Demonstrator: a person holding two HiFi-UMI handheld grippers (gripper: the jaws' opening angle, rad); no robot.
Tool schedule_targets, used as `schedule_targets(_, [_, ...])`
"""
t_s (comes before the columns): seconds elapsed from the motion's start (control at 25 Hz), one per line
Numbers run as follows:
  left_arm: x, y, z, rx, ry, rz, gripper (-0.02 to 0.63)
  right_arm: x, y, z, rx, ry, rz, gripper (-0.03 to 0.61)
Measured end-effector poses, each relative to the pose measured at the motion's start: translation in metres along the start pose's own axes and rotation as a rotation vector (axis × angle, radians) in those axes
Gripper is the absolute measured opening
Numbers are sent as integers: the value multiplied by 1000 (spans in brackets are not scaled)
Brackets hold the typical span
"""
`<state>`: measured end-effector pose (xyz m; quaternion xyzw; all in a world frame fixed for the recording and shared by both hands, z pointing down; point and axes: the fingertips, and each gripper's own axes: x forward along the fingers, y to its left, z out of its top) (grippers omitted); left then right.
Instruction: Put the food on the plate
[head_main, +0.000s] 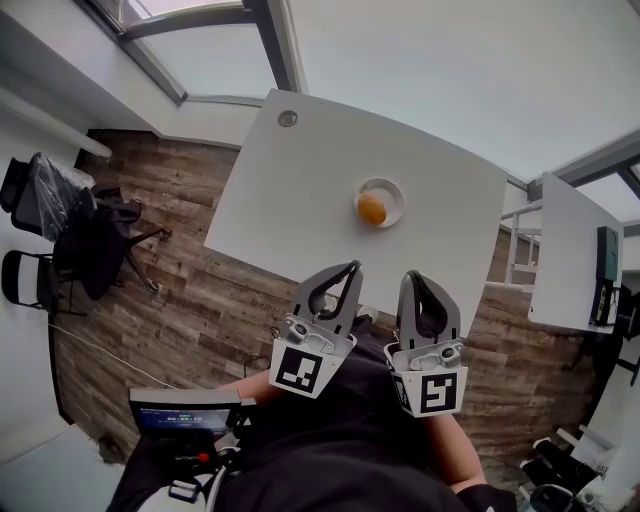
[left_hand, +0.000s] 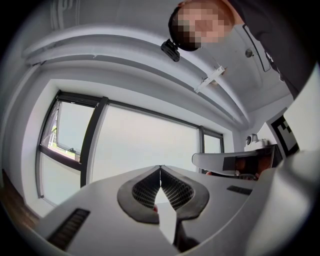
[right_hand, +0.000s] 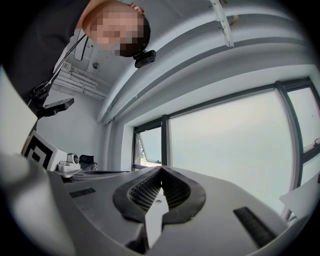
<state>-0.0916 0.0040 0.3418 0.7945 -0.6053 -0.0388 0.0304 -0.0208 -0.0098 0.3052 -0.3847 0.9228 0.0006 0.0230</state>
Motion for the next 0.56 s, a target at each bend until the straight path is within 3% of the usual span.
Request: schedule_targets(0.56, [0,-2,-1,4,13,42,6,-1,0,-1,6,-4,46,8])
